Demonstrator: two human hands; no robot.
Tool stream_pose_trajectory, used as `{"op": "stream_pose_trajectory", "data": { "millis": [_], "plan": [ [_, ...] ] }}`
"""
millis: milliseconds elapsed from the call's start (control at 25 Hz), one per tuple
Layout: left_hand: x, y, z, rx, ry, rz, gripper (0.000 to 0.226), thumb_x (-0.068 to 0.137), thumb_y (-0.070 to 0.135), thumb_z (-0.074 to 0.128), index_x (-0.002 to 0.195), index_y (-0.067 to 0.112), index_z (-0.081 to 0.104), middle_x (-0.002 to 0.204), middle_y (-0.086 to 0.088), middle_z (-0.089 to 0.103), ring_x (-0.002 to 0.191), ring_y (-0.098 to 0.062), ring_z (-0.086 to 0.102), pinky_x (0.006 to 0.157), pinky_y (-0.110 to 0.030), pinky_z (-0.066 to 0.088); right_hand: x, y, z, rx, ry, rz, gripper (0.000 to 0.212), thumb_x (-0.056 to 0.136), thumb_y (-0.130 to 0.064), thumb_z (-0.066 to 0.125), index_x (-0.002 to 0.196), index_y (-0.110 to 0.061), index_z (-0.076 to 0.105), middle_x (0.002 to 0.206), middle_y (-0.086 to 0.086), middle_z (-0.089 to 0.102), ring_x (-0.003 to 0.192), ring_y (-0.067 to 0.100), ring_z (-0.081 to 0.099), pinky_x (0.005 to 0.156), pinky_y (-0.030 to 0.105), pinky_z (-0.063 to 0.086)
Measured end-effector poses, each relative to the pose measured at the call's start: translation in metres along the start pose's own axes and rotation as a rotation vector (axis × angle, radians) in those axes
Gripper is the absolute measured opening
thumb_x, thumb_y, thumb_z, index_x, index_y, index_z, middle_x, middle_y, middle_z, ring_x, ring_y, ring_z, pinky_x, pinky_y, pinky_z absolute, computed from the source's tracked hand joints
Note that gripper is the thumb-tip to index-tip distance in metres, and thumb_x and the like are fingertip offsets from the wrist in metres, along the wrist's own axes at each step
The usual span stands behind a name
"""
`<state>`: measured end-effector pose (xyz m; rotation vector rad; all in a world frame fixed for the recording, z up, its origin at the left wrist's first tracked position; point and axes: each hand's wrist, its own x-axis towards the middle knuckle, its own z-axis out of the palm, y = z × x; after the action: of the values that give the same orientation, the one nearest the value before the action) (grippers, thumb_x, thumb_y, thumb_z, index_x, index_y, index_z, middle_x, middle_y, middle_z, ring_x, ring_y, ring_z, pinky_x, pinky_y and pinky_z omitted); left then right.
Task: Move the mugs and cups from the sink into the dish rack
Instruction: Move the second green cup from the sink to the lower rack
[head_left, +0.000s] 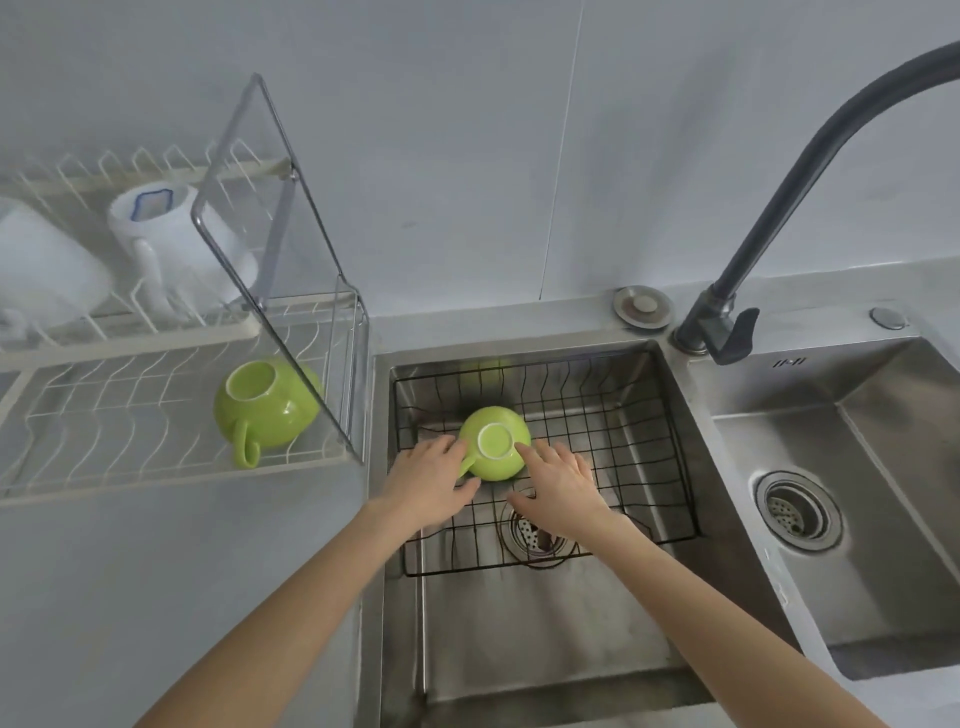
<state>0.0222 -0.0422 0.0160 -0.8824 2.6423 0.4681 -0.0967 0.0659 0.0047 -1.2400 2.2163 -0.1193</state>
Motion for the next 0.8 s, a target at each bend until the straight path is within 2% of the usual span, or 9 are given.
{"op": "stream_pose_trajectory", "data": {
  "millis": [200, 360, 480, 600, 800],
  "plan": [
    [0.043, 0.002, 0.013, -0.159, -0.065, -0.087, 0.053, 0.092, 0.037, 0.043, 0.137, 0.012, 0.031, 0.140, -0.011, 0.042, 0.126, -0.030, 0.042, 0.101, -0.044, 0.042, 0.038, 0.018, 0.007, 0.242, -0.122, 0.063, 0.066, 0.090, -0.033, 0.049, 0.145, -0.012, 0.020, 0.145, 0.018, 0.034, 0.133, 0.036, 0.031, 0.109, 0.044, 0.030],
    [0.075, -0.001, 0.030, -0.324, -0.047, -0.180, 0.059, 0.092, 0.035, 0.045, 0.141, 0.012, 0.023, 0.144, -0.012, 0.037, 0.131, -0.029, 0.036, 0.105, -0.043, 0.038, 0.067, 0.029, 0.017, 0.463, -0.194, 0.153, 0.064, 0.092, -0.029, 0.048, 0.144, -0.008, 0.018, 0.139, 0.022, 0.041, 0.128, 0.034, 0.041, 0.103, 0.035, 0.036],
    [0.095, -0.003, 0.040, -0.473, -0.030, -0.269, 0.060, 0.092, 0.032, 0.048, 0.142, 0.010, 0.023, 0.144, -0.014, 0.035, 0.131, -0.029, 0.038, 0.106, -0.040, 0.035, 0.087, 0.034, 0.032, 0.568, -0.165, 0.232, 0.063, 0.092, -0.029, 0.048, 0.143, -0.006, 0.020, 0.132, 0.021, 0.049, 0.121, 0.034, 0.049, 0.098, 0.035, 0.042],
    [0.114, -0.006, 0.048, -0.577, -0.004, -0.331, 0.057, 0.090, 0.029, 0.052, 0.139, 0.010, 0.029, 0.140, -0.016, 0.036, 0.128, -0.029, 0.041, 0.106, -0.034, 0.034, 0.100, 0.036, 0.042, 0.673, -0.112, 0.303, 0.064, 0.092, -0.030, 0.048, 0.144, -0.010, 0.017, 0.134, 0.020, 0.046, 0.120, 0.033, 0.049, 0.096, 0.034, 0.042],
    [0.131, -0.015, 0.057, -0.673, -0.063, -0.355, 0.064, 0.088, 0.032, 0.055, 0.140, 0.012, 0.025, 0.144, -0.015, 0.038, 0.130, -0.030, 0.039, 0.105, -0.036, 0.035, 0.109, 0.036, 0.052, 0.797, -0.069, 0.362, 0.065, 0.091, -0.029, 0.049, 0.145, -0.012, 0.016, 0.134, 0.019, 0.045, 0.121, 0.032, 0.047, 0.092, 0.031, 0.040]
  ]
}}
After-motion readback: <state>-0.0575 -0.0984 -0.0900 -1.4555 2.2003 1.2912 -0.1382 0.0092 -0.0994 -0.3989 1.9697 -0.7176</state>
